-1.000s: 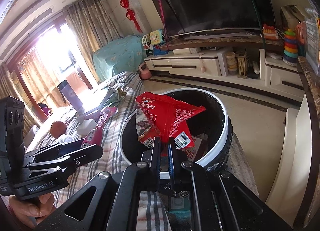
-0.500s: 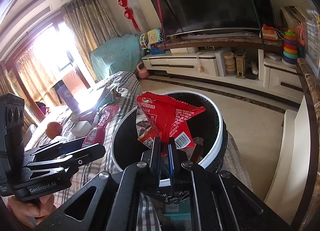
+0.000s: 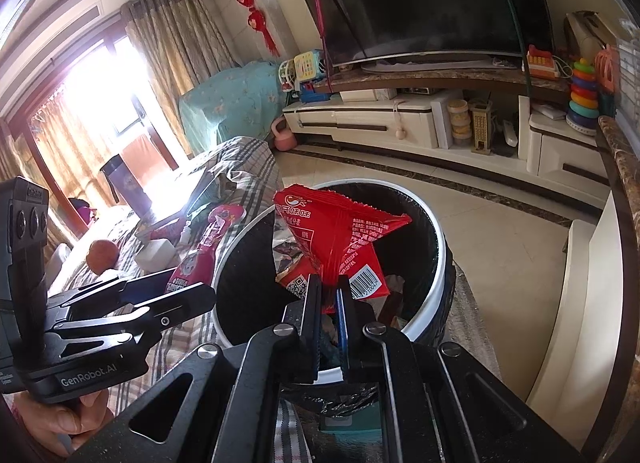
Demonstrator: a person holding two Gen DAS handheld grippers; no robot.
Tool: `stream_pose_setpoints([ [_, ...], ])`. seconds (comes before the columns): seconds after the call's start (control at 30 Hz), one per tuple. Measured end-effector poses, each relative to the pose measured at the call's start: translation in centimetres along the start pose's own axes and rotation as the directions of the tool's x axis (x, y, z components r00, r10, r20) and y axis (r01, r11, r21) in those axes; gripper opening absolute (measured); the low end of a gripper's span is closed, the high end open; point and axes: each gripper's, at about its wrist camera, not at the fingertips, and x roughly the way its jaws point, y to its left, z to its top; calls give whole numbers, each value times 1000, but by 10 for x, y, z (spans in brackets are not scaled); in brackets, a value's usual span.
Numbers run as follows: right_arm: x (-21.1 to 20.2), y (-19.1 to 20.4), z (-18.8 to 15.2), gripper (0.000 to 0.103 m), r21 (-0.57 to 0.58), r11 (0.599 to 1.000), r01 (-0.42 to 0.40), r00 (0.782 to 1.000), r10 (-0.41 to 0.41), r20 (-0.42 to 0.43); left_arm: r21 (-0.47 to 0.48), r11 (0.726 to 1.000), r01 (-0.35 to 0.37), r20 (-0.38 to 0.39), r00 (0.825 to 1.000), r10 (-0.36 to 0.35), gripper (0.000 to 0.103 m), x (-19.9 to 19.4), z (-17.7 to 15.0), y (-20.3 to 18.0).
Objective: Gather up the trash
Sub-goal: 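Open both tools to drop the pink bottle and red bag into the bin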
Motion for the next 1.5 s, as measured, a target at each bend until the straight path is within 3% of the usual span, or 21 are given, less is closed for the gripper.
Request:
stream_pose_setpoints([
  [0.83,9,-8,9,7,-9,1000,26,999,-26,-21,-1,1000,0,-25,1000,0,47,15,8,-6],
  [1.0,9,-12,10,17,16,1000,17,1000,-17,-24,-18,1000,8,-31,999,-8,54,16,9,-3],
  [1.07,7,-13,10,34,24,1000,12,1000,-11,-17,-31,1000,3,-20,1000,-4,63,12,7,0],
  [1.5,-11,23,-1,78,2,998,-62,997,62,43,-133,990,-37,16,999,40,69,-30,-34,40],
])
